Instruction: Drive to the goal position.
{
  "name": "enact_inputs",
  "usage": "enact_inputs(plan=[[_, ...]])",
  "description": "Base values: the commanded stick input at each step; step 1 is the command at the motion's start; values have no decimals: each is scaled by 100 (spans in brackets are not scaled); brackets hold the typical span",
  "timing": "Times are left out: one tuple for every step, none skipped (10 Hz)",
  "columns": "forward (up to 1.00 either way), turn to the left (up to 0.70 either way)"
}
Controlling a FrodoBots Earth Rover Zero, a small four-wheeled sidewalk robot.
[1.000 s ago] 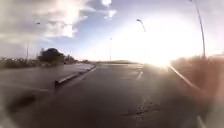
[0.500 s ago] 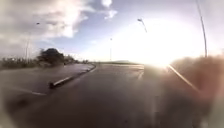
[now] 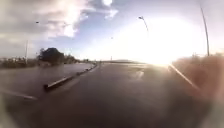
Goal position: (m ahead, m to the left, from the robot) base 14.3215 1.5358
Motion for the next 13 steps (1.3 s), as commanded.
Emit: enact_inputs(plan=[[70,0],[70,0],[70,0],[70,0],[70,0],[70,0],[70,0],[70,0],[70,0],[70,0],[70,0],[70,0],[70,0]])
